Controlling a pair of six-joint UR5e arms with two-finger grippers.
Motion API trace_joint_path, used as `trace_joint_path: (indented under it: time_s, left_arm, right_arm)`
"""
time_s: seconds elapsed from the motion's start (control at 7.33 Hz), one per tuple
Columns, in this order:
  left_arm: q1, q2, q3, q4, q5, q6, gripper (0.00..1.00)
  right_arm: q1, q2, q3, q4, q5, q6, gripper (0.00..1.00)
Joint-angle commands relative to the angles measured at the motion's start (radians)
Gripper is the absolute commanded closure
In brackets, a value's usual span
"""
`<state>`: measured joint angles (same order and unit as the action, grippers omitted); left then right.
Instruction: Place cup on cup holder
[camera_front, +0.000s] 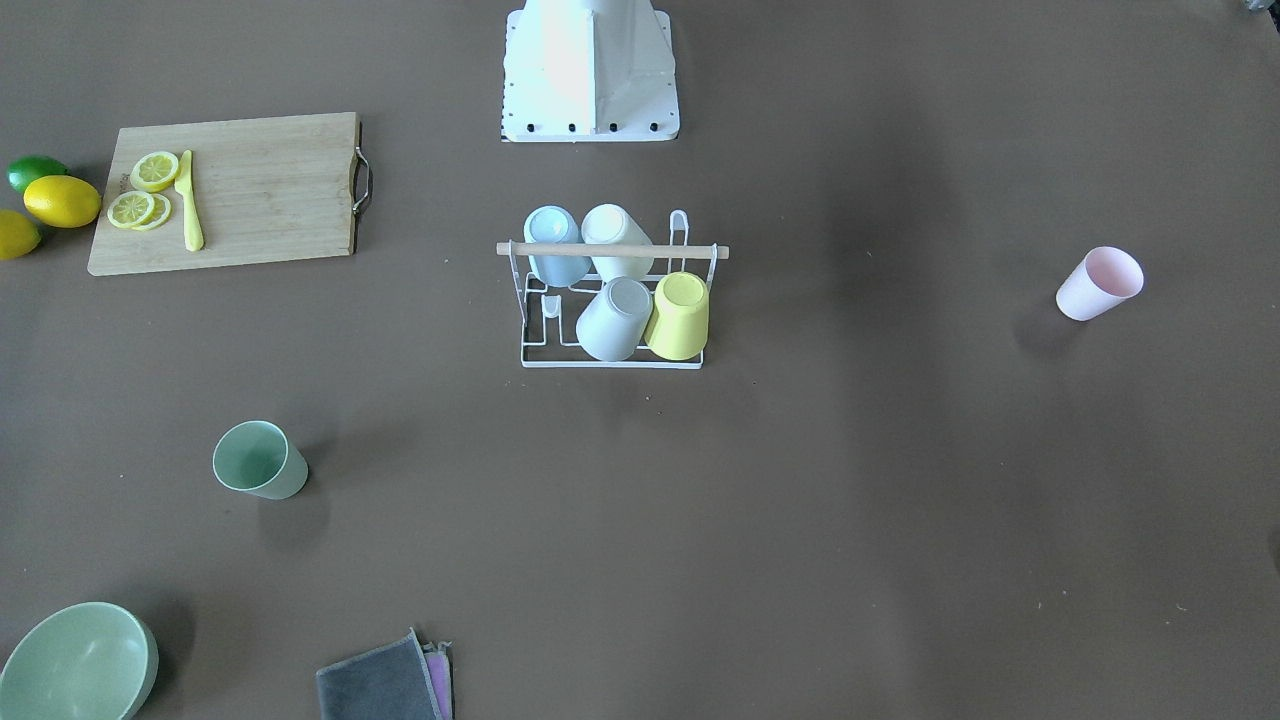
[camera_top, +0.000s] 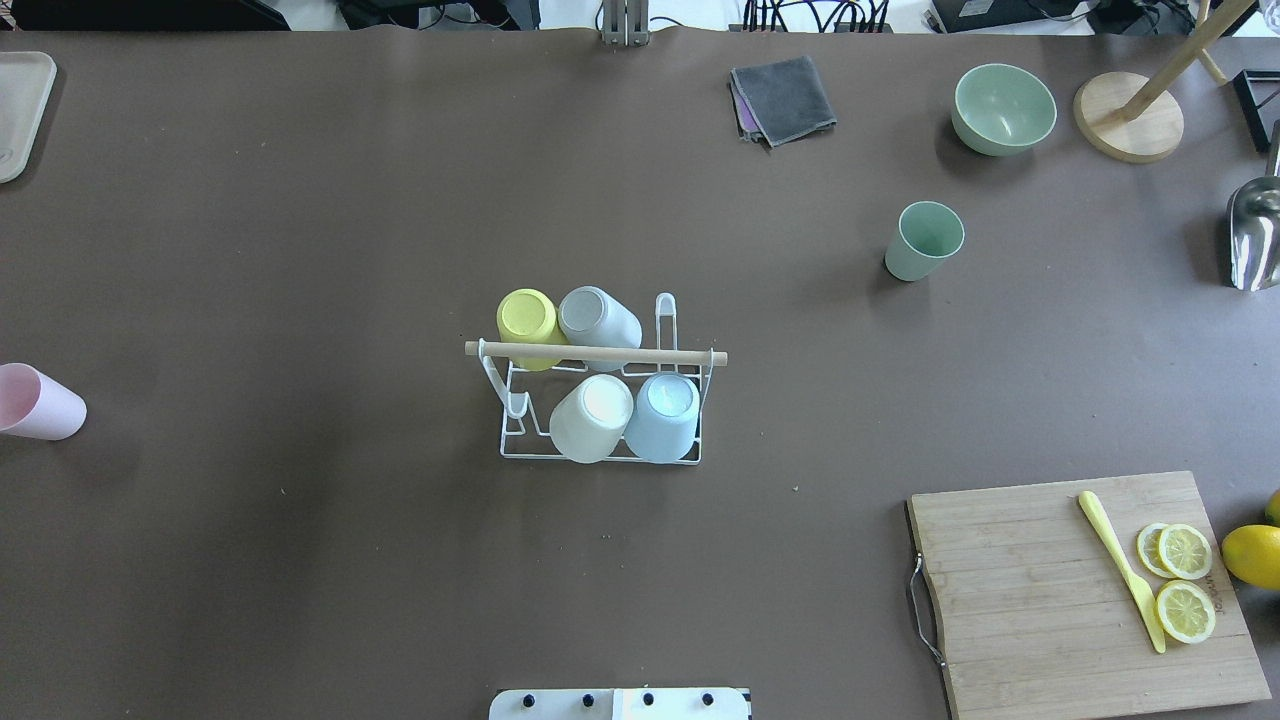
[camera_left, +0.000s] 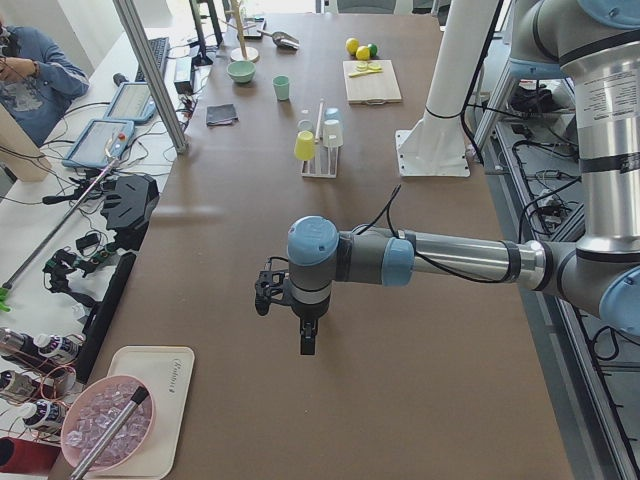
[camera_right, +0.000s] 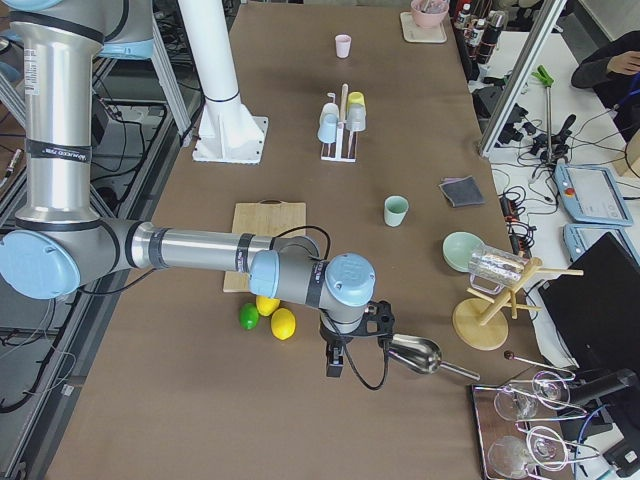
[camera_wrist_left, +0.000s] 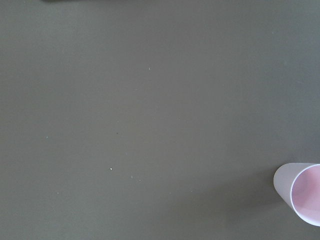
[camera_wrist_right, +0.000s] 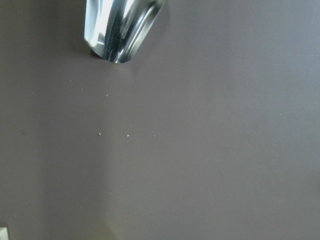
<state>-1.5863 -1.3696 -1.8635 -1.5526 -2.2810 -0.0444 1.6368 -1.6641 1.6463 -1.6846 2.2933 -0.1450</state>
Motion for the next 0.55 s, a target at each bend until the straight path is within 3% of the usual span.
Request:
trace_joint_path:
  time_s: [0.0, 0.41]
  left_arm:
    - [0.002, -0.002, 0.0, -0.001, 0.0, 0.0, 0.01]
    - [0.003, -0.011, 0.0, -0.006, -0.002, 0.001, 0.01]
  right_arm:
    - [0.0, 0.0, -0.002, 0.0, 0.0, -0.001, 0.0]
    - [0.0, 0.001, -0.013, 0.0, 0.003, -0.001, 0.0]
